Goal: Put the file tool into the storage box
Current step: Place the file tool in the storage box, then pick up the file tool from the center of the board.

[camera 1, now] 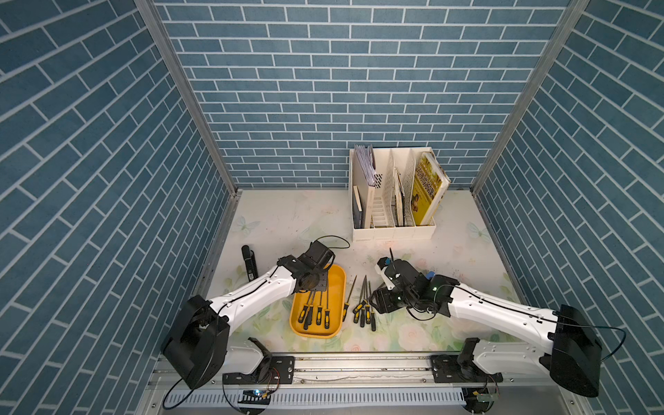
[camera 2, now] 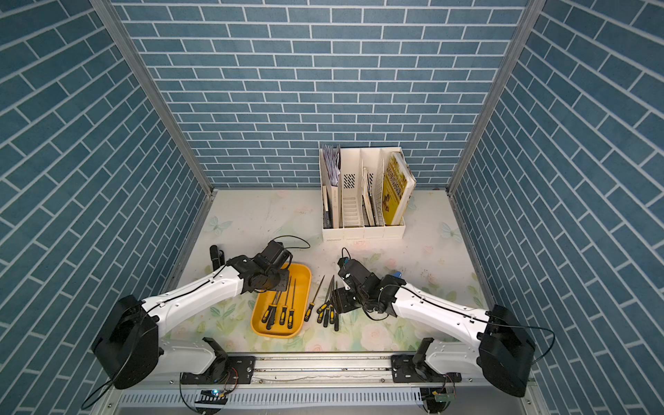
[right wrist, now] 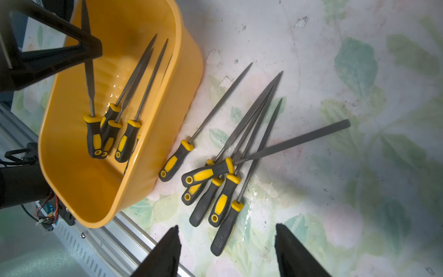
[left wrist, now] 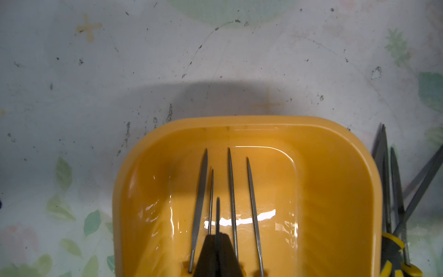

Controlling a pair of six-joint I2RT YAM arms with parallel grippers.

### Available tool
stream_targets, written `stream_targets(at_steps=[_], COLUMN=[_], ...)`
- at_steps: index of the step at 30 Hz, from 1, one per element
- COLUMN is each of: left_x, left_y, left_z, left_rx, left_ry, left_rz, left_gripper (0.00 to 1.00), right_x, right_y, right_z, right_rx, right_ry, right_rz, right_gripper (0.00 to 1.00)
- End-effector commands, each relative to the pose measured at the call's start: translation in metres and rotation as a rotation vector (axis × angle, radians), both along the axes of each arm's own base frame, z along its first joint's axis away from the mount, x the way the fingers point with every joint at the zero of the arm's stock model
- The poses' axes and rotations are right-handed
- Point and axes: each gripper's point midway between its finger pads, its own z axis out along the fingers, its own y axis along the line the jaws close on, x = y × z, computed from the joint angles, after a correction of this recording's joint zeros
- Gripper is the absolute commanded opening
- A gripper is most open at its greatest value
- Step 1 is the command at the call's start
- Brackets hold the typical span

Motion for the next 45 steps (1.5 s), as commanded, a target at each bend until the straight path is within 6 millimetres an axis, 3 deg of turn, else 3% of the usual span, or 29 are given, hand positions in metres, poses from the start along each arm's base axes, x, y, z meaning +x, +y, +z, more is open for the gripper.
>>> stream_targets(at_steps=[1, 7, 11, 17, 23, 32, 45], left_x=[0.003, -0.001, -0.004, -0.006, -0.003, 0.001, 0.0], left_y=[-0.002, -0.006, -0.003, -0.003, -0.006, -0.012, -0.011], left_z=[-0.004, -0.013, -0.019, -0.017, 0.002, 0.04, 0.042], left_rx=[-0.015, -0.024, -0.009, -0.016, -0.039, -0.103, -0.106], left_ry=[-0.016, 0.006, 0.022, 0.023, -0.002, -0.058, -0.067], left_rz=[0.019, 0.01, 0.02, 0.025, 0.021, 0.019, 0.019], left_gripper=[0.0, 0.01, 0.13, 0.23, 0.25, 0.25, 0.26], right_x=[-0.003, -0.007, -0.013, -0.026, -0.037, -0.029, -0.027], right_y=[-0.005, -0.009, -0.01, -0.007, -0.002, -0.004, -0.049], right_z=[-0.015, -0.031, -0.038, -0.049, -0.064, -0.079, -0.089], right_rx=[-0.046, -0.077, -0.082, -0.091, -0.128, -0.226, -0.413], right_ry=[0.02, 0.054, 0.084, 0.12, 0.146, 0.146, 0.121], right_rz=[0.019, 0.019, 0.032, 0.068, 0.092, 0.075, 0.021], right_gripper=[0.66, 0.64, 0.63, 0.6, 0.57, 0.47, 0.35])
